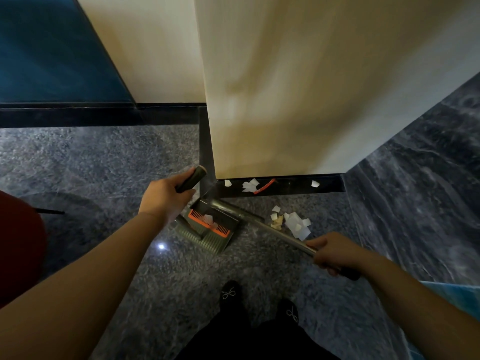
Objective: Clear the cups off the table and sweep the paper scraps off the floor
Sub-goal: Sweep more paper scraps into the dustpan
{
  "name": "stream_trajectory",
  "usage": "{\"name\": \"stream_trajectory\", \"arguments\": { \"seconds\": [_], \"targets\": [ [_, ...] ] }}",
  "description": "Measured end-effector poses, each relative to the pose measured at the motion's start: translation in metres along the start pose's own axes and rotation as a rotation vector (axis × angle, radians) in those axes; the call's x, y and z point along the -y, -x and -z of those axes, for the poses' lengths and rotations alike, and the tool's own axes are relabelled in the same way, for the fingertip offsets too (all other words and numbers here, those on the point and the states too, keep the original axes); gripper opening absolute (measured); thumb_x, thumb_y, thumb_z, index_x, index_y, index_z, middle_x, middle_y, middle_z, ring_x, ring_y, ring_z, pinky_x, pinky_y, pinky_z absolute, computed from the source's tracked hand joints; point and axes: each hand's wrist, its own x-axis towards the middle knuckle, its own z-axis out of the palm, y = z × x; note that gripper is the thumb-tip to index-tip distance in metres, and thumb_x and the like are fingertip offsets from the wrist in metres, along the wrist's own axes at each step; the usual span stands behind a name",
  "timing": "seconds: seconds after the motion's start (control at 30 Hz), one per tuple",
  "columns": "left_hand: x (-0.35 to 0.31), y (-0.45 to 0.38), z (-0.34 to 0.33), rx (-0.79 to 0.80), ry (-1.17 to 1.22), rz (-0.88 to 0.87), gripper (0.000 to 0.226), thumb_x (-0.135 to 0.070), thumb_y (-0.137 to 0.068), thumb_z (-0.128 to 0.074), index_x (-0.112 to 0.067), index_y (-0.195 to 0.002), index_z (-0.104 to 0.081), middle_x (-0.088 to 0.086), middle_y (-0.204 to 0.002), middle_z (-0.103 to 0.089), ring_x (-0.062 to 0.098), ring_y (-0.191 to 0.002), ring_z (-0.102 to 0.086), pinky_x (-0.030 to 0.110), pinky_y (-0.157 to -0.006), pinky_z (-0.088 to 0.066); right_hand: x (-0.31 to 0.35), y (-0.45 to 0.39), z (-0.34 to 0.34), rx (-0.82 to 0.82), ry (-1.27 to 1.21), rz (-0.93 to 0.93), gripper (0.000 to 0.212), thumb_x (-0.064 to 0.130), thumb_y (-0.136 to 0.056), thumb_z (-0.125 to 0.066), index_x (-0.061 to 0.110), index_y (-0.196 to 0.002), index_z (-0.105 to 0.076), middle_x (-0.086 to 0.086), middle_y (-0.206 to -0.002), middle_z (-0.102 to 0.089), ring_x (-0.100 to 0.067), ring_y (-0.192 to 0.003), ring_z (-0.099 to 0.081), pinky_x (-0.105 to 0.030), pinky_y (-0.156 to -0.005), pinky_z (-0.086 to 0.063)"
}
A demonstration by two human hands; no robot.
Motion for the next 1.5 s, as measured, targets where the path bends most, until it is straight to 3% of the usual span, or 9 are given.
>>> {"name": "stream_trajectory", "arguments": {
  "seconds": [0.3,0.5,0.8,0.9,0.93,1.03,1.17,1.43,1.5],
  "targets": [
    [0.006,0.003,0.000,0.000,0.026,0.006,0.052,-0.024,-0.085,-0.071,-0.046,-0.129,-0.054,-0.006,-0.114,-0.068,0.011,-0.092,-0.064,0.032,-0.086,-0.054,-0.007,0.015,-0.016,0.011,-0.159,-0.021,0.040,-0.013,-0.078,-0.050,-0.012,-0.117,-0.059,-0.016,-0.064,-0.045,-0.013,-0.034,-0.037,-0.022,-0.039,-0.032],
    [0.001,0.008,0.001,0.009,0.020,-0.005,0.052,-0.023,-0.086,-0.069,-0.048,-0.129,-0.054,-0.007,-0.111,-0.068,0.012,-0.082,-0.065,0.035,-0.077,-0.057,-0.008,0.019,-0.005,-0.057,-0.232,-0.017,0.036,-0.015,-0.075,-0.052,-0.015,-0.110,-0.060,-0.019,-0.064,-0.050,-0.018,-0.037,-0.041,-0.022,-0.038,-0.033],
    [0.000,0.011,-0.006,-0.014,0.017,0.028,0.051,-0.026,-0.085,-0.070,-0.049,-0.128,-0.054,-0.008,-0.110,-0.068,0.010,-0.085,-0.064,0.030,-0.078,-0.055,-0.001,-0.020,0.002,-0.054,-0.110,-0.017,0.034,-0.011,-0.072,-0.054,-0.023,-0.103,-0.052,-0.019,-0.070,-0.051,-0.022,-0.041,-0.045,-0.022,-0.038,-0.035],
    [0.002,0.009,-0.011,-0.034,0.020,0.028,0.051,-0.027,-0.085,-0.071,-0.048,-0.129,-0.054,-0.008,-0.114,-0.068,0.009,-0.091,-0.065,0.024,-0.081,-0.052,0.009,-0.043,0.002,-0.043,-0.050,-0.046,0.006,-0.010,-0.072,-0.052,-0.007,-0.069,-0.057,-0.010,-0.051,-0.053,-0.020,-0.040,-0.048,-0.022,-0.040,-0.037],
    [0.002,0.008,-0.012,-0.040,0.026,0.026,0.051,-0.027,-0.085,-0.071,-0.048,-0.129,-0.054,-0.010,-0.116,-0.068,0.007,-0.095,-0.065,0.023,-0.084,-0.051,0.012,-0.050,0.002,-0.041,-0.051,-0.059,0.016,-0.009,-0.074,-0.053,0.004,-0.063,-0.052,-0.007,-0.045,-0.052,-0.019,-0.039,-0.048,-0.022,-0.041,-0.037],
    [0.002,0.006,-0.017,-0.059,0.036,0.026,0.052,-0.029,-0.084,-0.072,-0.049,-0.128,-0.054,-0.013,-0.120,-0.065,0.003,-0.104,-0.061,0.023,-0.092,-0.049,0.021,-0.064,-0.001,0.006,-0.063,-0.072,0.013,-0.010,-0.079,-0.052,0.003,-0.081,-0.057,-0.013,-0.055,-0.048,-0.019,-0.041,-0.044,-0.024,-0.045,-0.035],
    [0.000,0.008,-0.021,-0.070,0.034,0.028,0.051,-0.030,-0.083,-0.073,-0.050,-0.126,-0.055,-0.014,-0.118,-0.067,0.003,-0.103,-0.062,0.026,-0.094,-0.050,0.024,-0.075,-0.005,0.070,0.040,-0.035,0.049,-0.005,-0.084,-0.052,-0.009,-0.133,-0.046,-0.016,-0.072,-0.052,-0.018,-0.046,-0.046,-0.025,-0.047,-0.039],
    [-0.002,0.008,-0.021,-0.079,0.039,0.036,0.052,-0.028,-0.083,-0.073,-0.046,-0.128,-0.055,-0.008,-0.112,-0.069,0.007,-0.093,-0.065,0.027,-0.085,-0.053,0.022,-0.054,0.014,0.165,0.171,0.012,0.052,-0.005,-0.079,-0.054,0.007,-0.130,-0.055,-0.013,-0.065,-0.061,-0.018,-0.049,-0.052,-0.023,-0.046,-0.043],
    [-0.002,0.009,-0.020,-0.081,0.040,0.045,0.052,-0.027,-0.083,-0.073,-0.045,-0.129,-0.055,-0.008,-0.115,-0.068,0.007,-0.098,-0.064,0.024,-0.086,-0.050,0.019,-0.048,0.021,0.157,0.222,0.020,0.033,-0.006,-0.074,-0.054,0.018,-0.095,-0.061,-0.015,-0.064,-0.061,-0.018,-0.045,-0.052,-0.022,-0.043,-0.042]
  ]
}}
